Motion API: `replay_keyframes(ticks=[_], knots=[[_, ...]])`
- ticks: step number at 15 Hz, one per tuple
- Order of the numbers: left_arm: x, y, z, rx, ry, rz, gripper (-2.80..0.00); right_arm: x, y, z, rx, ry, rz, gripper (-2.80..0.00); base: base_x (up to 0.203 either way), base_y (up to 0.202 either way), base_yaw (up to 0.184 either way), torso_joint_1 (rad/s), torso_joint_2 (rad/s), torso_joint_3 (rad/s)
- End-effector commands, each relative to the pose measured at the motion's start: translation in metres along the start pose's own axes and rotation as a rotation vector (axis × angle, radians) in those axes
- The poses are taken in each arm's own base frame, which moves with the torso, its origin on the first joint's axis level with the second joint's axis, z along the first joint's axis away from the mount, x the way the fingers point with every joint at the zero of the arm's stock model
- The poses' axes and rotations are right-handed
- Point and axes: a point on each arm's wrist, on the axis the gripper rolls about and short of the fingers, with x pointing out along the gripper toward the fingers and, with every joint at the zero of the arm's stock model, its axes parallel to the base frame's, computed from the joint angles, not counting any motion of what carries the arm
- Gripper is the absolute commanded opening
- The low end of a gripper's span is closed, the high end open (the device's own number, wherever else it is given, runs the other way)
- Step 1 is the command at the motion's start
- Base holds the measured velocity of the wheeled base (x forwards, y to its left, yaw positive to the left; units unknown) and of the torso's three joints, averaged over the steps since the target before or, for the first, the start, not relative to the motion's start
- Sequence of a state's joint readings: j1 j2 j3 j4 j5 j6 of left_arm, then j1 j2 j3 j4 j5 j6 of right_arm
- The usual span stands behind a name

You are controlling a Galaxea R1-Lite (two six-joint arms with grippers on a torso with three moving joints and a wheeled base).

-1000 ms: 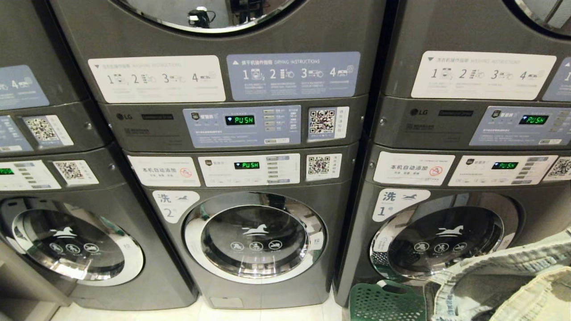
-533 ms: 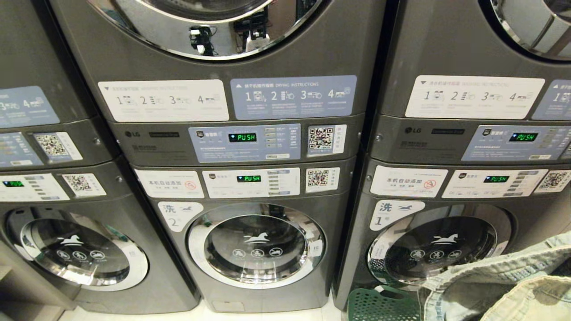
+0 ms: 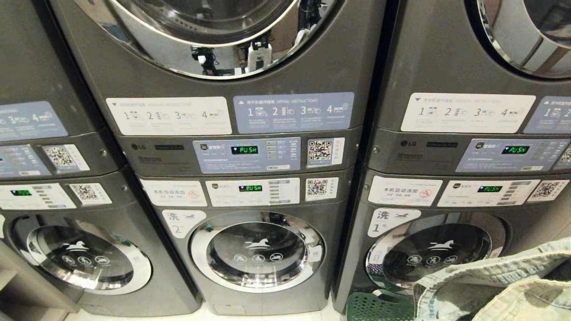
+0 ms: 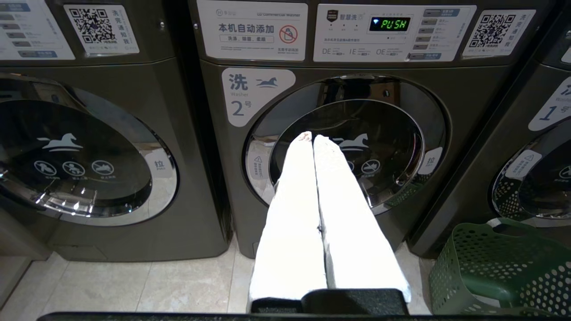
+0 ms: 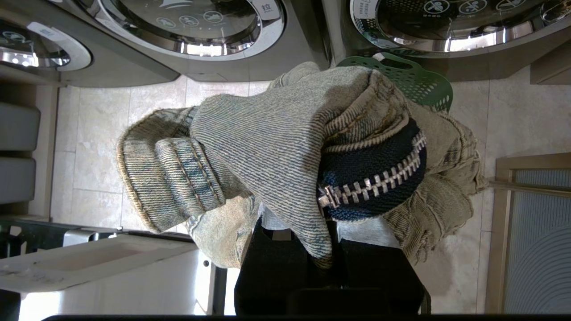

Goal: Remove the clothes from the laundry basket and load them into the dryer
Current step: Put the clothes in the basket

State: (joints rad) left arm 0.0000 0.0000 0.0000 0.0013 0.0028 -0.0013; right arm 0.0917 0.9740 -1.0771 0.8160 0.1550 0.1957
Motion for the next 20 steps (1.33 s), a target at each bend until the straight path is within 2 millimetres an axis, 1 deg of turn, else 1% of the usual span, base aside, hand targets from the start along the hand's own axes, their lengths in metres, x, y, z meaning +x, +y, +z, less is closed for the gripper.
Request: replay_keyframes(ticks=[1, 6, 11, 14, 17, 19, 20], knots=[[0.000, 0.000, 0.000, 0.000, 0.002, 0.000, -2.80, 0.002, -0.001, -0.002, 0.005, 0.016, -0.002, -2.80, 0.000, 0.000, 0.000, 0.159, -0.31, -0.154], [0.000, 0.000, 0.000, 0.000, 0.002, 0.000, -2.80, 0.009, -0.004, -0.009, 0.058, 0.057, -0.051, -2.80, 0.000, 0.000, 0.000, 0.159, -0.32, -0.168], [0.000, 0.000, 0.000, 0.000, 0.002, 0.000, -2.80, 0.022, -0.013, -0.027, 0.080, 0.117, -0.210, -2.80, 0.000, 0.000, 0.000, 0.004, -0.02, -0.001], [0.000, 0.000, 0.000, 0.000, 0.002, 0.000, -2.80, 0.026, -0.015, -0.031, 0.130, 0.128, -0.236, -2.80, 0.000, 0.000, 0.000, 0.000, 0.00, 0.000], [0.000, 0.000, 0.000, 0.000, 0.002, 0.000, -2.80, 0.033, -0.018, -0.040, 0.080, 0.182, -0.253, -2.80, 0.000, 0.000, 0.000, 0.000, 0.00, 0.000], [0.000, 0.000, 0.000, 0.000, 0.002, 0.000, -2.80, 0.048, -0.022, -0.053, 0.070, 0.262, -0.261, -2.80, 0.000, 0.000, 0.000, 0.000, 0.00, 0.000], [0.000, 0.000, 0.000, 0.001, 0.002, 0.000, -2.80, 0.060, -0.024, -0.051, 0.079, 0.291, -0.270, -2.80, 0.000, 0.000, 0.000, 0.000, 0.00, 0.000]])
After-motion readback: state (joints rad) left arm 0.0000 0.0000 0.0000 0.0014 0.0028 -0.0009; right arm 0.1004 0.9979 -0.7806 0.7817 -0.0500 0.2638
